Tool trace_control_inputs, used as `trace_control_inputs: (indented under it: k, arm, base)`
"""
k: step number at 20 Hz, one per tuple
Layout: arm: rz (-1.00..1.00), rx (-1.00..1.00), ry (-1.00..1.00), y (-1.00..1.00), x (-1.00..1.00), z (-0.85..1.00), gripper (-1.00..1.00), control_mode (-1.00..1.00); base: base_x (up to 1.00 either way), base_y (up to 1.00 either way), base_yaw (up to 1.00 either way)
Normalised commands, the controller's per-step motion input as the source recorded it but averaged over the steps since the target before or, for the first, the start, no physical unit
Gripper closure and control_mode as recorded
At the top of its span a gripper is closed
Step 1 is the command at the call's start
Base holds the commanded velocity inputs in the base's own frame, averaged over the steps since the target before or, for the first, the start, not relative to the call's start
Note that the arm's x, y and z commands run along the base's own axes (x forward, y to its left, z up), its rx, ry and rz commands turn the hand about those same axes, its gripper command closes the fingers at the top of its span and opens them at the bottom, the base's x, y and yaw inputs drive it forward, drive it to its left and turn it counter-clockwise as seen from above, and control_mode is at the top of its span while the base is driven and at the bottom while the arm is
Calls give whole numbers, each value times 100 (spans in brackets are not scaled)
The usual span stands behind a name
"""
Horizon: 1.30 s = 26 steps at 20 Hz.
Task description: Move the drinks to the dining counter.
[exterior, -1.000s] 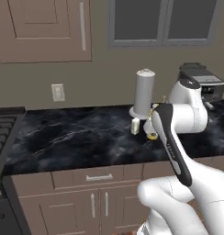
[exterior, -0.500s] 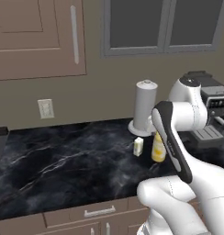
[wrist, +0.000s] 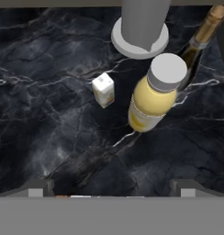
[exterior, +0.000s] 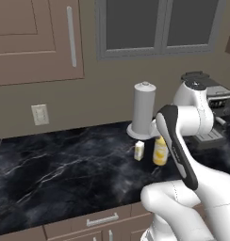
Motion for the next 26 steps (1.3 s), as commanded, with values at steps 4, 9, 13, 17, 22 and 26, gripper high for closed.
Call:
trace_control_inputs:
  k: [4, 9, 13, 17, 22, 26]
  arm:
    - [0, 0, 0, 0, 0, 0, -100, 100]
    - [0, 0, 0, 0, 0, 0, -100, 100]
    - [0, 0, 0, 0, 0, 0, -100, 100]
    - [-6, 0, 2, -1, 12, 0, -100, -100]
    - [-19, 1, 13, -7, 42, 12, -100, -100]
    - [-12, 0, 9, 0, 40, 7, -100, -100]
  base:
    - [69, 0, -31]
    - [64, 0, -30]
    - [61, 0, -29]
    - [36, -5, -20]
    - [0, 0, 0]
    - [0, 0, 0]
